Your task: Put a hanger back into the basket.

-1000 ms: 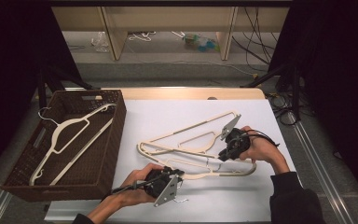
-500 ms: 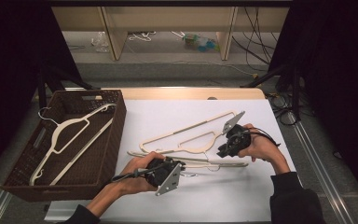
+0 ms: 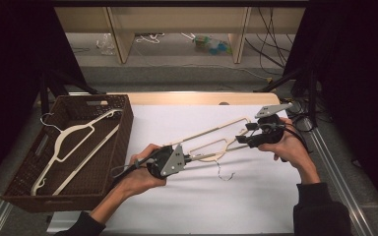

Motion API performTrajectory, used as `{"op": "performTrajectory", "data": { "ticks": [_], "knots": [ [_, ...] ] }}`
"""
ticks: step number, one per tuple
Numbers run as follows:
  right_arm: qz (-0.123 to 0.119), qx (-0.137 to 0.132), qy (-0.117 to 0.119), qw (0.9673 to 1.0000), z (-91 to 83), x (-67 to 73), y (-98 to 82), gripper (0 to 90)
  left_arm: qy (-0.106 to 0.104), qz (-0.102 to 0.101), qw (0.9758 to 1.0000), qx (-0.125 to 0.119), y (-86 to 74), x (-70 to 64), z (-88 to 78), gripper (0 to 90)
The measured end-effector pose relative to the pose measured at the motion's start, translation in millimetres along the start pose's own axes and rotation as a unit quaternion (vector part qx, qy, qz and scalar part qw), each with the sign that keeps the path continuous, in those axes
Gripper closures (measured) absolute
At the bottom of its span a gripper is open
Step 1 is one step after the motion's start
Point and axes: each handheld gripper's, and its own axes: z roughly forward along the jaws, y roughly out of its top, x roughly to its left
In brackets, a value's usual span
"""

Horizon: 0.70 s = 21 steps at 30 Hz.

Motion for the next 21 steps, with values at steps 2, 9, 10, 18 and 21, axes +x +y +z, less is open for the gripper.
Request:
{"op": "performTrajectory", "data": {
  "ticks": [2,9,10,18,21],
  "knots": [
    [0.007,-0.015,-0.005,0.9999,-5.9,-2.3,-0.7,29.9,0.002,-0.017,0.9998,0.001,0.4,5.3,-4.6,85.7],
    [0.023,-0.049,-0.030,0.9981,-27.9,-8.1,-1.7,29.1,0.006,-0.108,0.9941,-0.009,-1.2,21.2,-17.3,85.7],
    [0.022,-0.054,-0.036,0.9977,-30.0,-7.8,-1.8,28.9,0.006,-0.119,0.9927,-0.013,-2.1,23.6,-18.7,85.7],
    [0.014,-0.047,-0.037,0.9981,-39.4,1.2,-2.7,28.8,-0.008,-0.226,0.9727,-0.051,0.5,36.2,-34.6,85.7],
    [0.012,-0.049,-0.039,0.9980,-41.7,3.6,-3.9,26.4,-0.009,-0.249,0.9663,-0.064,3.5,39.6,-43.6,85.7]
  ]
}}
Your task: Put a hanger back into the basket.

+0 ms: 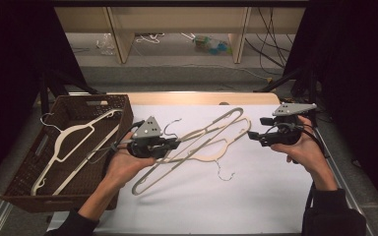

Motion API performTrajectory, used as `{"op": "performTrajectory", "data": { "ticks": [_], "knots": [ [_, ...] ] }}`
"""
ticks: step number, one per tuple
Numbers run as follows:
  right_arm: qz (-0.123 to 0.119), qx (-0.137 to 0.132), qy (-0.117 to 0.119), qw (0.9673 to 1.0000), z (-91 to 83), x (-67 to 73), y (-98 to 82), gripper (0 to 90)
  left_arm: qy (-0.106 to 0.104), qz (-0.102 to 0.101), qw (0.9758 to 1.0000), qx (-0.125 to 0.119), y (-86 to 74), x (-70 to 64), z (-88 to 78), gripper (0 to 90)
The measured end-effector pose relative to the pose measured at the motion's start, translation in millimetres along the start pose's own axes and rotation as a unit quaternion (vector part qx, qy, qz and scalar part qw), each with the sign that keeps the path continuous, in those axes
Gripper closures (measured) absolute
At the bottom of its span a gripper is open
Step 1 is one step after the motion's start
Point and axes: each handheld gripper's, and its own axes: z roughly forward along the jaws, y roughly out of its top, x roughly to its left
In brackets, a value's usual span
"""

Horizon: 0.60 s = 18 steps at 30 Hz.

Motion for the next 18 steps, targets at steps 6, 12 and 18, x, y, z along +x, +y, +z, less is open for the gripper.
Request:
{"op": "performTrajectory", "data": {
  "ticks": [6,12,18],
  "knots": [
    [-0.010,0.011,-0.001,0.9999,1.0,7.6,-7.9,25.9,0.000,-0.040,0.9989,-0.022,8.3,6.2,-24.3,85.7],
    [-0.011,0.010,-0.012,0.9998,3.6,20.5,-18.5,23.6,-0.007,-0.082,0.9952,-0.054,11.1,14.3,-53.0,85.7],
    [-0.019,0.004,-0.007,0.9998,3.4,38.9,-31.7,23.3,-0.005,-0.105,0.9925,-0.063,12.1,18.2,-80.3,85.7]
  ]
}}
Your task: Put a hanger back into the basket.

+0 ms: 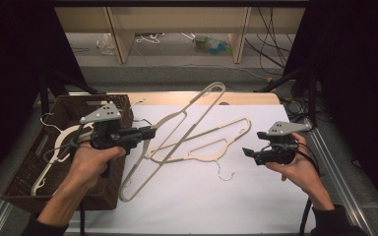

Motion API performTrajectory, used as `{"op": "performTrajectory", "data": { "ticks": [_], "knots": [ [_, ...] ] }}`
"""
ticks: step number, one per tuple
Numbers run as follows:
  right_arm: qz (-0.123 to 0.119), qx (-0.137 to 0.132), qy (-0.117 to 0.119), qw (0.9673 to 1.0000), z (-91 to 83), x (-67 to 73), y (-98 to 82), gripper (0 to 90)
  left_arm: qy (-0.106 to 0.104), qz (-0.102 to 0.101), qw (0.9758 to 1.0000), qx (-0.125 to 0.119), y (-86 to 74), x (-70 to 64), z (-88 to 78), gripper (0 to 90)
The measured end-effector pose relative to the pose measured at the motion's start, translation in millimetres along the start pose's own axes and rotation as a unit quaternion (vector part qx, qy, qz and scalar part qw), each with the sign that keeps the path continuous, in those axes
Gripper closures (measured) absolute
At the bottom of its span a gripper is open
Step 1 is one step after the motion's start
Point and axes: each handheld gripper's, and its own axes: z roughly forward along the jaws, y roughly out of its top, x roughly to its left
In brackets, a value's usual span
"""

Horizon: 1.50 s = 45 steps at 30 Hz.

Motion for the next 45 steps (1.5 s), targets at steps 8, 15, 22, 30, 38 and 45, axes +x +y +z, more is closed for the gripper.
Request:
{"op": "performTrajectory", "data": {
  "ticks": [8,15,22,30,38,45],
  "knots": [
    [-0.006,-0.007,0.018,0.9998,-2.4,24.2,-21.4,23.2,0.021,-0.004,0.9995,-0.023,16.0,10.5,-40.1,85.7],
    [-0.011,-0.009,0.026,0.9996,-3.5,38.8,-28.8,22.6,0.051,-0.027,0.9972,-0.048,23.6,30.8,-74.7,85.7],
    [-0.014,-0.005,0.032,0.9994,0.3,43.6,-29.4,22.6,0.068,-0.036,0.9951,-0.062,30.9,52.4,-99.7,85.7],
    [-0.017,-0.006,0.033,0.9993,1.1,42.5,-30.5,22.6,0.109,-0.041,0.9925,-0.038,29.3,86.7,-124.1,85.7],
    [-0.019,-0.007,0.037,0.9991,1.6,43.8,-30.0,22.6,0.130,-0.049,0.9900,-0.025,4.0,125.0,-146.0,85.7],
    [-0.020,-0.005,0.040,0.9990,3.1,45.5,-29.8,22.6,0.140,-0.043,0.9892,-0.004,-19.2,153.0,-149.5,85.7]
  ]
}}
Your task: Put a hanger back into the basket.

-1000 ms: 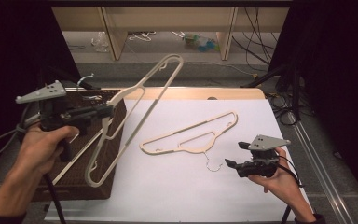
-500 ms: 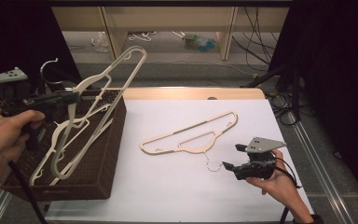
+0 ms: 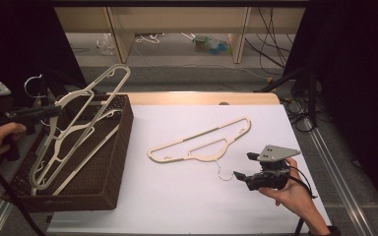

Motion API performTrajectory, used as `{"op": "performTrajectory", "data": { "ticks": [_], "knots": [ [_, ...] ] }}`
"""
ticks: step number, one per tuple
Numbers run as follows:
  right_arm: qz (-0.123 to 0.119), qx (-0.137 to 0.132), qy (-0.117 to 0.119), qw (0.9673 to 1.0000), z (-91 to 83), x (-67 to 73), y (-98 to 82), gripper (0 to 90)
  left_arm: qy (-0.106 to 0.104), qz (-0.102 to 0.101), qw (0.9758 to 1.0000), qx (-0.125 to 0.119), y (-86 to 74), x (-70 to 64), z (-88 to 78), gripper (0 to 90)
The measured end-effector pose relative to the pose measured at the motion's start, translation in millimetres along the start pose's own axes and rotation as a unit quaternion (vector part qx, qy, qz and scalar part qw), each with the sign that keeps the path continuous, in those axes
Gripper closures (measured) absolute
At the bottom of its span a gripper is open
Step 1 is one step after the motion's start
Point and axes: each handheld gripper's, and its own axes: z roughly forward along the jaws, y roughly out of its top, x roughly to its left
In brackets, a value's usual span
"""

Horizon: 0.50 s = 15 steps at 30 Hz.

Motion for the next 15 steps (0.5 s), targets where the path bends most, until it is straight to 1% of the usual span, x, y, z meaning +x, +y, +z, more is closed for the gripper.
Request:
{"op": "performTrajectory", "data": {
  "ticks": [1,6,7,10,13,15],
  "knots": [
    [0.001,0.000,0.000,1.0000,0.0,0.1,0.0,22.6,-0.001,-0.002,1.0000,0.004,-2.4,3.0,0.7,85.7],
    [0.000,0.000,0.002,1.0000,0.5,-0.2,-0.3,22.6,0.000,0.006,0.9999,0.015,-12.8,17.0,3.8,85.7],
    [0.001,0.001,0.003,1.0000,0.5,-0.1,-0.4,22.6,0.004,0.006,0.9998,0.019,-15.2,19.9,4.6,85.7],
    [0.001,0.001,0.004,1.0000,0.5,0.4,-0.3,22.7,0.007,0.008,0.9994,0.032,-23.3,28.6,7.9,85.7],
    [0.000,-0.001,0.003,1.0000,0.5,-0.2,-0.3,22.7,0.001,-0.001,0.9991,0.042,-32.5,35.6,10.7,85.7],
    [0.000,0.000,0.004,1.0000,0.8,-0.4,-0.7,22.7,-0.002,-0.001,0.9987,0.051,-37.7,38.1,11.9,85.7]
  ]
}}
